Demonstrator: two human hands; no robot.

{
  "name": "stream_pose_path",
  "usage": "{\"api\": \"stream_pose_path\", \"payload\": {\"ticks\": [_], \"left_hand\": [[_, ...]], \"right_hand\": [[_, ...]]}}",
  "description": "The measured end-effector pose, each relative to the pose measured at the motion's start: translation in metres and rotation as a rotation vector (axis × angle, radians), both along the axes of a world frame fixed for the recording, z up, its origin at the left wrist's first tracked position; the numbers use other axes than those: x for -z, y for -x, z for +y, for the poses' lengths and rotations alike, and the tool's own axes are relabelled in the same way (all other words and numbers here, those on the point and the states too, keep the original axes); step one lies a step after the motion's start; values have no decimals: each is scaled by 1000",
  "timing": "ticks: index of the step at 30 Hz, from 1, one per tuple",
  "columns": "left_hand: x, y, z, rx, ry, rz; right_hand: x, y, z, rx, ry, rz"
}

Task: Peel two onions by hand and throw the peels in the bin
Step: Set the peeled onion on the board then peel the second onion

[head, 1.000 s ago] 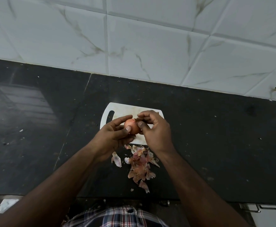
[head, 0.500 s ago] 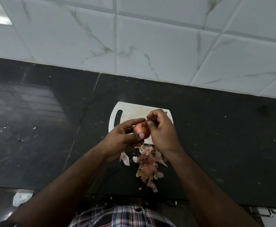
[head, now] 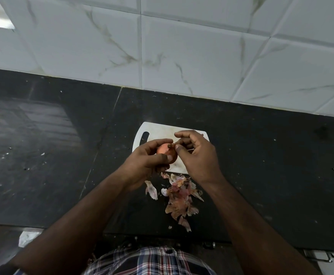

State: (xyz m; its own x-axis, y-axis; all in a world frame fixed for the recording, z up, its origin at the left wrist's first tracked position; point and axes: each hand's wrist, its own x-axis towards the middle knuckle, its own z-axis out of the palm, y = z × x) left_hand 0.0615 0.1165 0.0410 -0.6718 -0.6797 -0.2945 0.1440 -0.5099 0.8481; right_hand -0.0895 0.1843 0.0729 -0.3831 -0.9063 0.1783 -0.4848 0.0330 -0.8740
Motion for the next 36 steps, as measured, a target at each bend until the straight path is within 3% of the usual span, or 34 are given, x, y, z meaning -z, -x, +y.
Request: {"api": "stream_pose_path", "payload": {"ticks": [11,16,19,24,27,31,36], "left_hand": [[3,-11,-1,72,-59,37],[5,-16,-8,-2,-157,116],[7,-18,-10,-40,-185,139],[7,-23,-10,-26,-136,76],[8,-23,-9,-33,-135,21],[9,-22,-8,-33,-162,2],[8,-17,-4,10,-101,-2]], "right_hand": [[13,12,-7,69,-33,234],[23,22,-2,-28,-231,236],[35,18,7,-68,-343,338],[47,15,18,-246,-484,395],[39,15,16,-223,-443,271],[12,11,8,-104,-235,66],[-6,-9,-3,-205,-198,170]]}}
